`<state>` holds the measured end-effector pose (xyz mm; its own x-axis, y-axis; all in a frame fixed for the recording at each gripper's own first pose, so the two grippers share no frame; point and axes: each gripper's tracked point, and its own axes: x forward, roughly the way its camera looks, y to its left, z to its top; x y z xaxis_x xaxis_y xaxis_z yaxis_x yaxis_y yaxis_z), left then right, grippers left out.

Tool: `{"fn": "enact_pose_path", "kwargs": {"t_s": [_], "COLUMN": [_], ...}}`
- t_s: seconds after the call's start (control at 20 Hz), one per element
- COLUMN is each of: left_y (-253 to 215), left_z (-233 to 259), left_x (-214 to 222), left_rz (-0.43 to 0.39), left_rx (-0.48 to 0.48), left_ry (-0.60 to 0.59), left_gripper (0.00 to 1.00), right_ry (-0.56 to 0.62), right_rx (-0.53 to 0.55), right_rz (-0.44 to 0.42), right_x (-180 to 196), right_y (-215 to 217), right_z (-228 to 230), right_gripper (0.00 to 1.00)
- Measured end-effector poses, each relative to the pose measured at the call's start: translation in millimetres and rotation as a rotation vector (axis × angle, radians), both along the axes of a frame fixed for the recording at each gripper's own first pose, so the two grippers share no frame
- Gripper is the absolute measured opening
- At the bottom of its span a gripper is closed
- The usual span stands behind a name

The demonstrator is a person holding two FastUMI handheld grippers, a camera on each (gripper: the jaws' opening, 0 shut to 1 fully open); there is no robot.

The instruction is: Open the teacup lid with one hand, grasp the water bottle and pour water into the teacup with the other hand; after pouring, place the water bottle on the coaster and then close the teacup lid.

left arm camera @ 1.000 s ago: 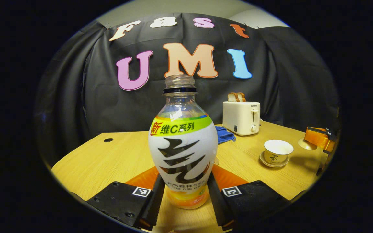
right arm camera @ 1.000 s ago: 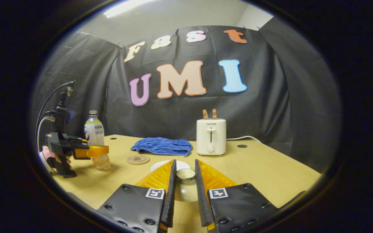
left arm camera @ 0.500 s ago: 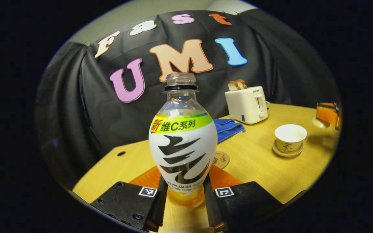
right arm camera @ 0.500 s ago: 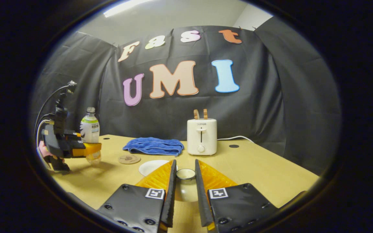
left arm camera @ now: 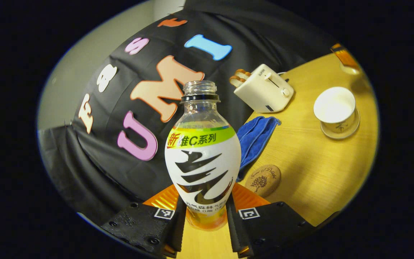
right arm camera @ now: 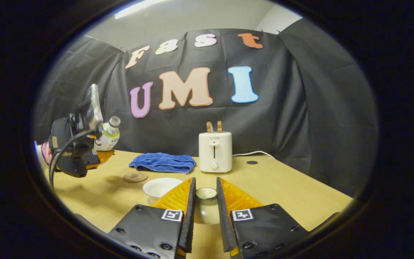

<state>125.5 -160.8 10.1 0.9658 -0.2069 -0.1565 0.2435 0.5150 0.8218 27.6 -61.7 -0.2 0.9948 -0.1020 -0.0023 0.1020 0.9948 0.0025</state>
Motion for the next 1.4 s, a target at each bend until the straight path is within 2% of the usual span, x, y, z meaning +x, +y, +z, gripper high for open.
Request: {"fn": "enact_pose_path", "kwargs": {"t_s": [0.3,0.5,1.05,1.4], "left_y": [-24.5,-35.5,-47.5,-50.1], "left_z": [-6.6,-5.2,-5.0,-1.7], "left_x": [8.1,1.4,-19.4,-19.9], "left_rz": [-0.092,-0.139,-0.223,-0.246], "left_rx": [0.312,0.445,0.703,0.801], "left_ry": [-0.072,-0.109,-0.17,-0.189], "left_gripper": [0.48,0.48,0.49,0.48], "right_ry": [0.002,0.001,0.003,0.002], "right_rx": [-0.001,-0.002,-0.002,-0.001], "right_rz": [0.005,0.005,0.008,0.011], "right_x": [-0.3,0.4,0.1,0.1], "right_y": [0.4,0.4,0.1,0.6], "right_z": [-0.2,0.2,0.4,-0.5], "right_gripper": [0.35,0.35,0.35,0.35]}}
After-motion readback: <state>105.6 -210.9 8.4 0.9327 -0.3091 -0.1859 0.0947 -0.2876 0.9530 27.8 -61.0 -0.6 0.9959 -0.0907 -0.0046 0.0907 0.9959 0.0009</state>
